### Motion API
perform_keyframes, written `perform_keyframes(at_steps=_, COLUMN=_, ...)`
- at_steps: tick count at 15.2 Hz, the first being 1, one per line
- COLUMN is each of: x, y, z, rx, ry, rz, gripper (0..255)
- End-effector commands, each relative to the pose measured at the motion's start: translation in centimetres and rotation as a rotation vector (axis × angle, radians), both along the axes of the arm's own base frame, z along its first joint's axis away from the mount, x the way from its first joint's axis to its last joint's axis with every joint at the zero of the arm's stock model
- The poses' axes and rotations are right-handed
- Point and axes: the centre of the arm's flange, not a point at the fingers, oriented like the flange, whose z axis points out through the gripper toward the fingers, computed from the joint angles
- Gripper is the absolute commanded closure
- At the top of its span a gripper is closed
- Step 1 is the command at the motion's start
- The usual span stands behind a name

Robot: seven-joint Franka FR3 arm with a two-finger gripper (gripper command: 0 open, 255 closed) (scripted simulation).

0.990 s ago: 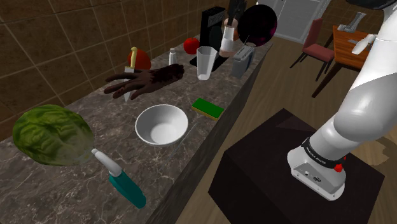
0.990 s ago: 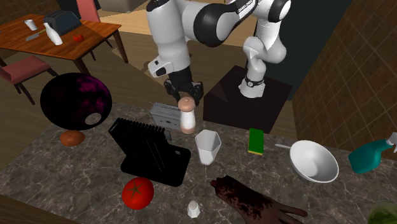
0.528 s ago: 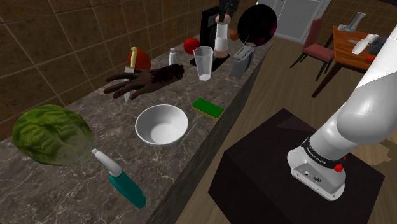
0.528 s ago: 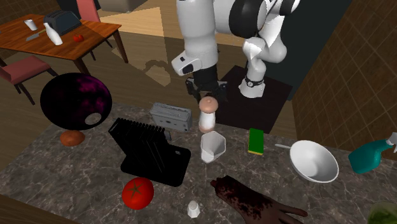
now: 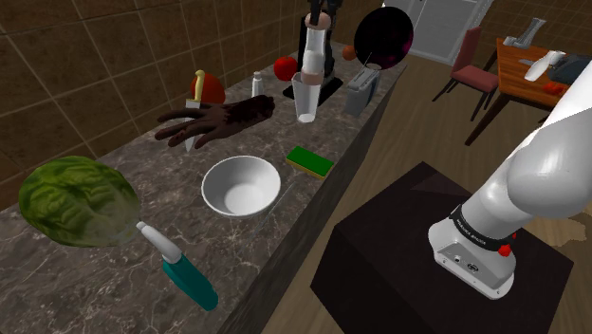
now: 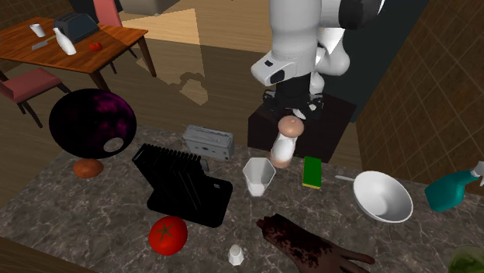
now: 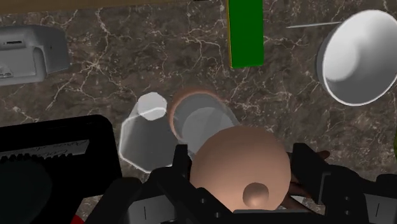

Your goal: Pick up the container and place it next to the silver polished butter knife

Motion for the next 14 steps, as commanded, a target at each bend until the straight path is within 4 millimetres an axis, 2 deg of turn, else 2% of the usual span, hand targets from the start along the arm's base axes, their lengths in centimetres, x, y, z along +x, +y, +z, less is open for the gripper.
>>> perform_keyframes(at_steps=1, x=-0.4, y=2.4, z=0.8, rx=0.0, ry=0.0, rz=-0.001, gripper=255)
perform_keyframes(at_steps=12, x=-4.0, y=15.7, z=5.6, rx=0.0, ry=0.0, rz=-0.001, gripper=255)
perform_keyframes(at_steps=13, x=-4.5, y=17.6, z=6.3, rx=0.0, ry=0.0, rz=-0.001, gripper=255)
perform_keyframes(at_steps=14, x=-4.5, y=17.6, z=5.8, rx=0.0, ry=0.0, rz=-0.001, gripper=255)
